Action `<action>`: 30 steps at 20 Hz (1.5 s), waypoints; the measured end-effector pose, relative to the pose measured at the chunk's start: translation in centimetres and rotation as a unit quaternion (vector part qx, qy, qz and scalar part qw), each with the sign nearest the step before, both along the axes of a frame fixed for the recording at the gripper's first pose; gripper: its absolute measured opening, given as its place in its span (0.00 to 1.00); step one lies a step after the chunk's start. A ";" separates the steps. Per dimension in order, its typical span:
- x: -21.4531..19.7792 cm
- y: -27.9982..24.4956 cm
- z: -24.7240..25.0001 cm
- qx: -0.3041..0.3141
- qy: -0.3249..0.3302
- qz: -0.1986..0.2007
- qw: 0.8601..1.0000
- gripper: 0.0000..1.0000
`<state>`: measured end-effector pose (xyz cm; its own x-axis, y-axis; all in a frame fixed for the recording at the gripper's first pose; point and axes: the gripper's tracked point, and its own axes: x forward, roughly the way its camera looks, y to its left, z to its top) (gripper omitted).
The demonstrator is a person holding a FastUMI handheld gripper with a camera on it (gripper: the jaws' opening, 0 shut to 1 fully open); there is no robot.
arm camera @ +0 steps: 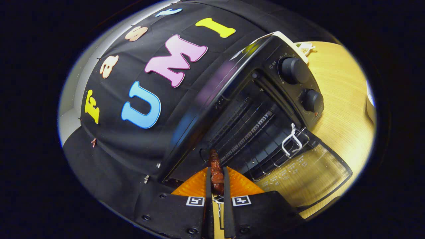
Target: Open the toaster oven, put the food inside, and close the toaster oven door.
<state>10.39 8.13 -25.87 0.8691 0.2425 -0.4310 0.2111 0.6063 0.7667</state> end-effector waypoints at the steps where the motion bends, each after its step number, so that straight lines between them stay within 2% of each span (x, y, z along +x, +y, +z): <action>1: 0.2 -0.3 -0.1 -0.006 -0.003 -0.005 1.000 0.15; 5: 0.5 -1.2 -1.8 -0.042 0.017 -0.019 0.999 0.15; 8: 0.5 -1.2 -1.6 -0.060 0.011 -0.011 0.998 0.16; 11: 0.2 -1.4 -1.7 -0.081 0.019 -0.004 0.997 0.22; 12: 0.2 -1.7 -1.5 -0.089 0.019 -0.004 0.996 0.27; 17: -0.5 -2.4 -0.7 -0.142 0.006 0.012 0.990 0.81; 19: -0.9 -2.2 -0.1 -0.172 -0.003 0.028 0.985 0.94; 23: -2.1 -2.6 0.7 -0.225 -0.015 0.047 0.973 0.98; 28: -3.9 -3.6 1.8 -0.252 -0.009 0.060 0.966 0.98; 30: -5.5 -3.2 2.2 -0.257 -0.006 0.076 0.963 0.98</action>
